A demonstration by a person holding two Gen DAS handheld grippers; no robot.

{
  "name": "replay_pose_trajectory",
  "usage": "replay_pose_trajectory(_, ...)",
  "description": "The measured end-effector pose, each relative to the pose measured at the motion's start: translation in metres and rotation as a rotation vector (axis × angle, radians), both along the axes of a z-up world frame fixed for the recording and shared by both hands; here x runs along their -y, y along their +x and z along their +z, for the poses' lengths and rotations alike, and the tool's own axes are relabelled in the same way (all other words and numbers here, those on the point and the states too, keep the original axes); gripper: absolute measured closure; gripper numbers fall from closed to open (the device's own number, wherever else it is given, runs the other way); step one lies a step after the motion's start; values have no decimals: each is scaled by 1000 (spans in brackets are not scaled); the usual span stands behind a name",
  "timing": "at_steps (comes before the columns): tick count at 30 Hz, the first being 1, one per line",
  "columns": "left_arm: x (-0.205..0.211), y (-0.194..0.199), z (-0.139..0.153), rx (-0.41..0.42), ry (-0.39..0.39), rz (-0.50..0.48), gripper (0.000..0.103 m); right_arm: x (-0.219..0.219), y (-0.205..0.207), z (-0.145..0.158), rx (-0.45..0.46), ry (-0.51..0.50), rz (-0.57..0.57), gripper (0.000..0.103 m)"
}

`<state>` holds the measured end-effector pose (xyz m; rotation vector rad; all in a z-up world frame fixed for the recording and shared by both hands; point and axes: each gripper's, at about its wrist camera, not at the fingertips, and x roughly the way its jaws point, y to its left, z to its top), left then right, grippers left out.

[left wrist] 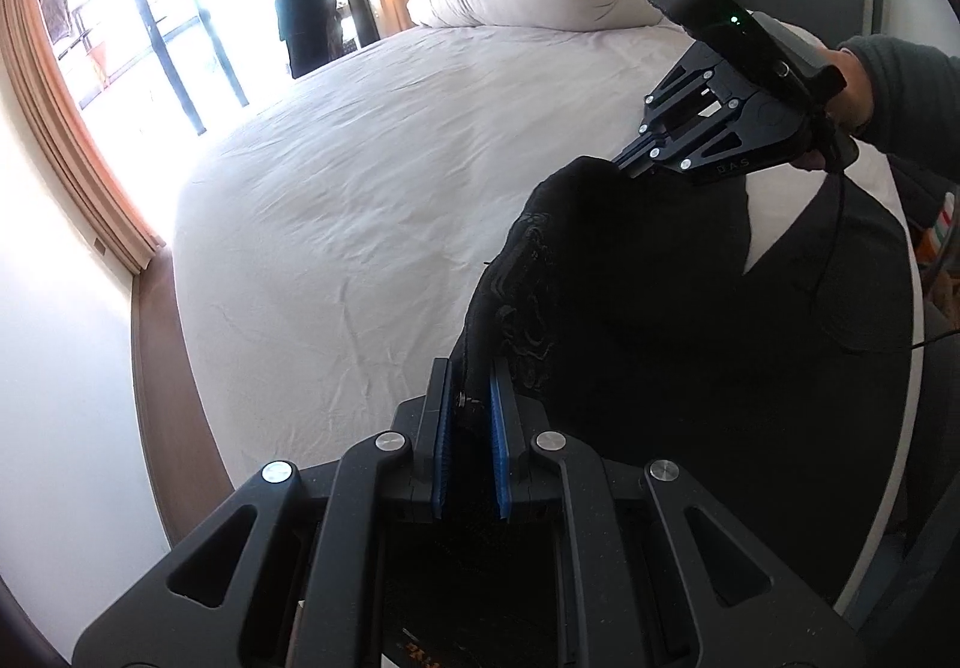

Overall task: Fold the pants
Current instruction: 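Lift the waistband with both tools and fold the jeans over toward the legs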

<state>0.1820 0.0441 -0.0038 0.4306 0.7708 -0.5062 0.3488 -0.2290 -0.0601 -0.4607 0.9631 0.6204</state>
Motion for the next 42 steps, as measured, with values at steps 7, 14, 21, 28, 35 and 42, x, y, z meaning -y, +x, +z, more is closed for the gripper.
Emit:
replay_pose_trajectory(7,18,-58,-2,-3,-21,-60,93,-10,-55,2,7,62,-10,100)
replay_pose_trajectory(14,17,-112,-12,-56,-39,-107,93,-11,-102,6,-24,70,41,100)
replay_pose_trajectory(21,33,-163,-40,-107,15,-228,93,-10,-159,0,-62,29,100,100)
replay_pose_trajectory(28,23,-185,-68,-159,75,-252,93,2,-208,-28,-96,-24,83,100)
replay_pose_trajectory(35,31,-202,-92,-183,154,-310,93,-1,-264,-52,-89,-90,81,100)
replay_pose_trajectory(42,39,-206,-99,-183,201,-334,93,-11,-298,-71,-75,-153,92,100)
